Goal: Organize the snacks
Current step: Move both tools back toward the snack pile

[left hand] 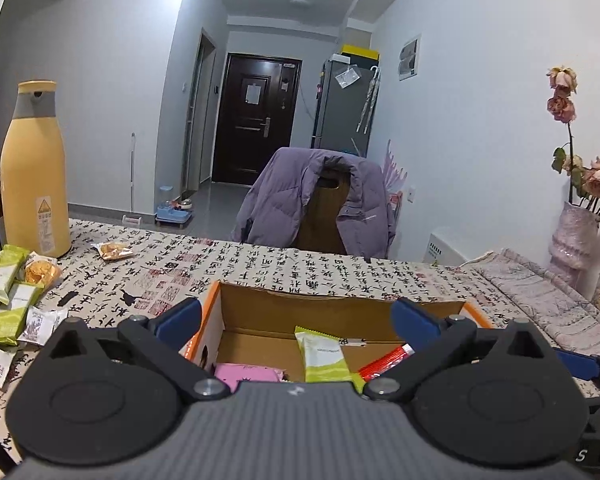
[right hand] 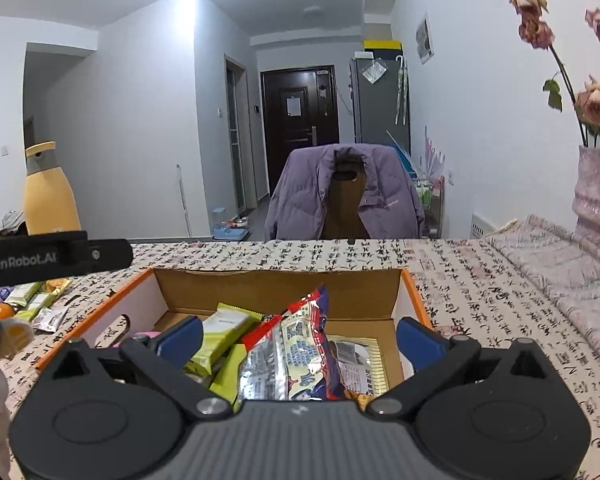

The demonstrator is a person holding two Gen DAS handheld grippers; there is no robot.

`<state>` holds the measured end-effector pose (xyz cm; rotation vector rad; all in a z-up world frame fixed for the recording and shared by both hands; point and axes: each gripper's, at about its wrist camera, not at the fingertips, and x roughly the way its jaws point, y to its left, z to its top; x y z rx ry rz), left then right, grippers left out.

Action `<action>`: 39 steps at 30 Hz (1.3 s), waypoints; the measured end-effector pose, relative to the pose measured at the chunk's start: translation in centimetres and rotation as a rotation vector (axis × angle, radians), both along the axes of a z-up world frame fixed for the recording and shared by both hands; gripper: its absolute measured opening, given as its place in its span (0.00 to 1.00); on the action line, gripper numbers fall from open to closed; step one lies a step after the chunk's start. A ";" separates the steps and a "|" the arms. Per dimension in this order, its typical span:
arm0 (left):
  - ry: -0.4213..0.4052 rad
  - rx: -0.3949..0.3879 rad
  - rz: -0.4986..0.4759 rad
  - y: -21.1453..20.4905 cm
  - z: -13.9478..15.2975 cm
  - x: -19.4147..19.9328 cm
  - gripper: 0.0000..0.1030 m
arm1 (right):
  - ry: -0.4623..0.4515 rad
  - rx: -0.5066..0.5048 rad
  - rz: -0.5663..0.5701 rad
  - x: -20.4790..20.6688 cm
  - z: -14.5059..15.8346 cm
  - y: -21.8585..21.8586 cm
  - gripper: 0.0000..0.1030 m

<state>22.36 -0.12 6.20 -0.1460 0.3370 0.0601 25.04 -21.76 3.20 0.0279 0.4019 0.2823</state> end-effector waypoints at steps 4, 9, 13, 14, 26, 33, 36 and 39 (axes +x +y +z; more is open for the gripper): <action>-0.012 0.011 -0.005 -0.1 0.6 -1.3 1.00 | -0.013 -0.010 0.000 -1.6 0.6 -0.5 1.00; -0.019 0.022 -0.015 -0.4 0.6 -3.5 1.00 | -0.012 -0.015 -0.005 -3.7 0.6 -1.5 1.00; -0.028 0.047 -0.041 -0.7 0.3 -5.6 1.00 | -0.006 -0.023 -0.010 -5.5 0.3 -2.7 1.00; -0.029 0.052 -0.041 -0.7 0.2 -6.0 1.00 | -0.002 -0.023 -0.013 -5.9 0.1 -3.1 1.00; 0.043 0.068 -0.037 0.3 -4.4 -10.7 1.00 | 0.066 -0.028 -0.059 -10.8 -3.4 -6.9 1.00; 0.099 0.029 -0.037 1.7 -7.0 -11.4 1.00 | 0.124 -0.022 -0.071 -11.8 -5.3 -7.6 1.00; 0.127 0.016 -0.044 2.0 -7.8 -11.1 1.00 | 0.137 -0.032 -0.076 -11.9 -5.5 -7.4 1.00; 0.121 0.001 -0.057 2.2 -8.0 -11.2 1.00 | 0.140 -0.041 -0.085 -12.0 -5.6 -7.2 1.00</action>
